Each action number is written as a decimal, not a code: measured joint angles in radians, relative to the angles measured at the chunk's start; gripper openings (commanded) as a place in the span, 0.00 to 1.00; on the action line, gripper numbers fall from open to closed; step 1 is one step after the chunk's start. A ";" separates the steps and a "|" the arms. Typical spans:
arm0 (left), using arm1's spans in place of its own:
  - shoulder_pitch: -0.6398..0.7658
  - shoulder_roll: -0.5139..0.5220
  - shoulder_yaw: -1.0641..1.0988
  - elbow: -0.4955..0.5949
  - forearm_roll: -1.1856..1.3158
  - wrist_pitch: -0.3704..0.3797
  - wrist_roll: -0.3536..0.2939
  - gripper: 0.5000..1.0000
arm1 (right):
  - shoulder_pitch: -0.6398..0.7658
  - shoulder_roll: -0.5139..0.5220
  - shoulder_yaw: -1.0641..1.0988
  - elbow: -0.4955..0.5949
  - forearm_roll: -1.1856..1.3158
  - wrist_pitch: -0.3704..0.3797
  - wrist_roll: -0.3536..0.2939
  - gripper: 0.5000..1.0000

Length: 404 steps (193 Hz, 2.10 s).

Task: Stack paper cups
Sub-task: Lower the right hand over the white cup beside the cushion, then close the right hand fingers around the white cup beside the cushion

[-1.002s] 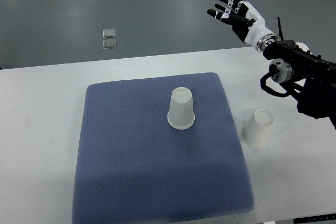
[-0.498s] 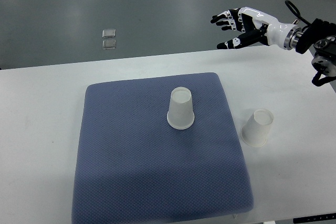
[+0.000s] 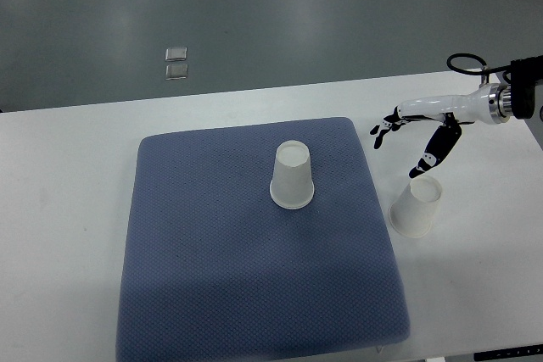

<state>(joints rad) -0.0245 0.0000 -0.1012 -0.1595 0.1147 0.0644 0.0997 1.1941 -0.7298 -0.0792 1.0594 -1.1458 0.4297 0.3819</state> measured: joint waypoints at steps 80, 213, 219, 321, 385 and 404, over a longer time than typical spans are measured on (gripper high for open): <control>0.000 0.000 0.000 0.000 0.000 0.000 0.000 1.00 | 0.025 -0.071 -0.014 0.101 -0.138 0.059 0.000 0.84; 0.000 0.000 0.000 0.000 0.000 0.000 0.000 1.00 | -0.037 -0.102 -0.030 0.125 -0.162 -0.048 0.003 0.84; 0.000 0.000 0.000 0.000 0.000 0.000 0.000 1.00 | -0.041 -0.105 -0.030 0.126 -0.162 -0.050 0.003 0.84; 0.000 0.000 0.000 0.000 0.000 0.000 0.000 1.00 | -0.130 -0.099 -0.028 0.126 -0.164 -0.184 0.005 0.83; 0.000 0.000 0.000 0.000 0.000 0.000 0.000 1.00 | -0.151 -0.088 -0.027 0.125 -0.164 -0.245 0.005 0.83; 0.000 0.000 0.000 0.000 0.000 0.000 0.000 1.00 | -0.166 -0.087 -0.027 0.125 -0.164 -0.263 0.005 0.83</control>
<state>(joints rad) -0.0245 0.0000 -0.1012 -0.1595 0.1146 0.0644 0.0998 1.0286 -0.8166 -0.1061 1.1842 -1.3100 0.1666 0.3866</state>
